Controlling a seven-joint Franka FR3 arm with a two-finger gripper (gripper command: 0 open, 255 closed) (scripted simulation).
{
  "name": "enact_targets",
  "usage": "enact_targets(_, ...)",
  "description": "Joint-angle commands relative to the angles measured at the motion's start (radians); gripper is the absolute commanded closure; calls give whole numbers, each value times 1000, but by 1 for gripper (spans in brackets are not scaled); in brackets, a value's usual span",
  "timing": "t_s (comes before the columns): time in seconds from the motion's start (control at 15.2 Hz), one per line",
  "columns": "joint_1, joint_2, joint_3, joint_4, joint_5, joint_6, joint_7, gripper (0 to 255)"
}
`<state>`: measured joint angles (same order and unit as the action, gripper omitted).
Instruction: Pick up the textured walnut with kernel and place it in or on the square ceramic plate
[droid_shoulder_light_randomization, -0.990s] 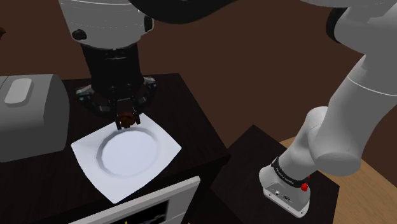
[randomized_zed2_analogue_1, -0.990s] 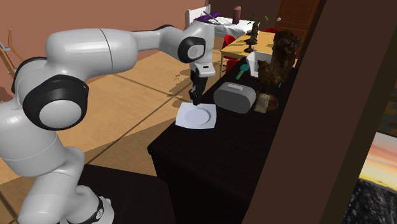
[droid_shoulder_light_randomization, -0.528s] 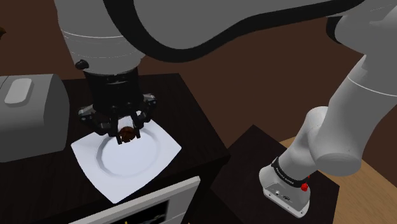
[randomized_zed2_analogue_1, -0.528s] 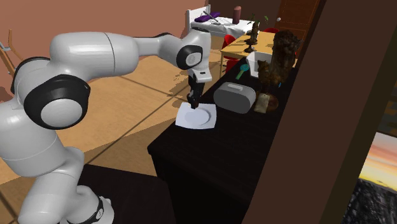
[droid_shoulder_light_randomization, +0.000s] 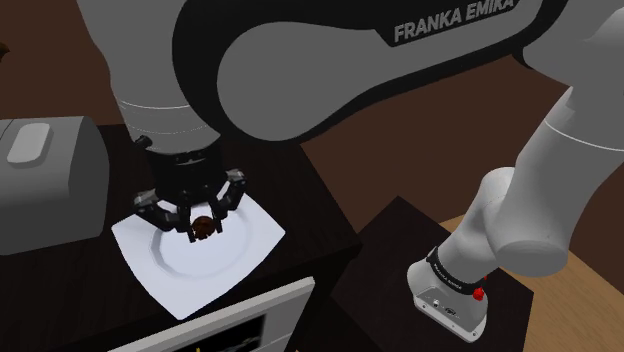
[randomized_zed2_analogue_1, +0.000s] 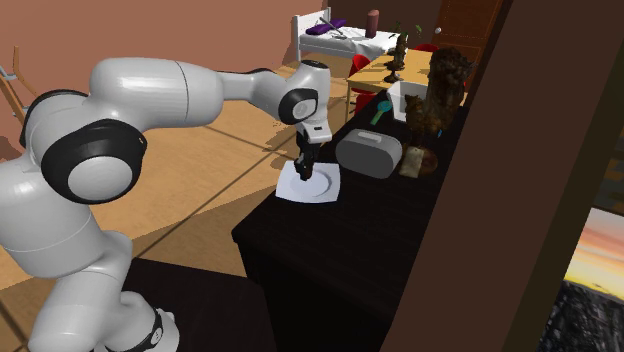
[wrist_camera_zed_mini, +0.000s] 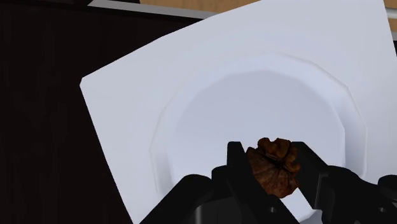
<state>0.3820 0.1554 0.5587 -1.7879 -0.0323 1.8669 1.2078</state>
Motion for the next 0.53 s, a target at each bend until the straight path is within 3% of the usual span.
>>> enact_targets(0.0,0,0,0,-6,0,7,0,255)
enact_targets(0.4,0,0,0,-6,0,7,0,255)
enact_targets(0.46,0,0,0,-6,0,7,0,0)
